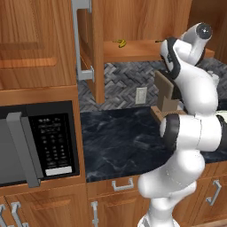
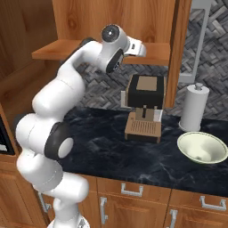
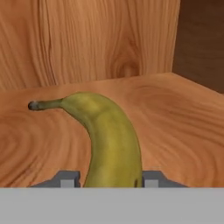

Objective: Pick the bananas from the cabinet and place them in one bowl. Pick the garlic from the sink and place it in the other bowl.

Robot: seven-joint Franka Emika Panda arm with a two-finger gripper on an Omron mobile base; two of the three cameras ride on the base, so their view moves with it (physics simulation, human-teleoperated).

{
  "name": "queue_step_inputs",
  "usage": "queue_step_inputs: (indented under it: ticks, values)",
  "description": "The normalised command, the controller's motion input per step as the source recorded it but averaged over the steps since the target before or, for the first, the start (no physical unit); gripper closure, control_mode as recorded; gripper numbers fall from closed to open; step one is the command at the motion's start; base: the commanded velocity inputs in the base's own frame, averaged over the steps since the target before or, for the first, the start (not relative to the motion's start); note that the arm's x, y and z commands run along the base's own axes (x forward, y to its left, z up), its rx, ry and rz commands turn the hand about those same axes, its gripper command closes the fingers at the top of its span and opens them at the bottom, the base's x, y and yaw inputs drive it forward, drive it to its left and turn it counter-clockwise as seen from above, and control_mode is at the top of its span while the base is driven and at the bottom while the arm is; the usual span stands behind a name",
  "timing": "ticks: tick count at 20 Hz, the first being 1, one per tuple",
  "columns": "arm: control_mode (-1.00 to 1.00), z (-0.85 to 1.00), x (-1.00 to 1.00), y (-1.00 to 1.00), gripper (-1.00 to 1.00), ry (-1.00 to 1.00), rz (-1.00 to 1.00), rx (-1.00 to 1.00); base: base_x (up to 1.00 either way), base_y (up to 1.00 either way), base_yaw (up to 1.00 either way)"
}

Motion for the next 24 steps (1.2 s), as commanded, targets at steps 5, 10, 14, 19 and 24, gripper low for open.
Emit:
queue_step_inputs:
  ticks: [5, 10, 14, 19, 24]
  values:
    - [-1.00, 0.00, -0.99, -0.16, 1.00, 0.00, 0.00, -0.01, 0.00, 0.00, 0.00]
    - [-1.00, 0.00, -0.98, -0.11, 1.00, 0.00, 0.00, -0.03, 0.00, 0.00, 0.00]
    - [-1.00, 0.00, -0.83, -0.16, 1.00, 0.00, 0.00, -0.05, 0.00, 0.00, 0.00]
    - [-1.00, -0.01, -0.62, -0.19, 1.00, 0.09, 0.00, -0.02, 0.00, 0.00, 0.00]
    - [-1.00, -0.15, -0.50, -0.02, 1.00, 0.22, 0.00, 0.00, 0.00, 0.00, 0.00]
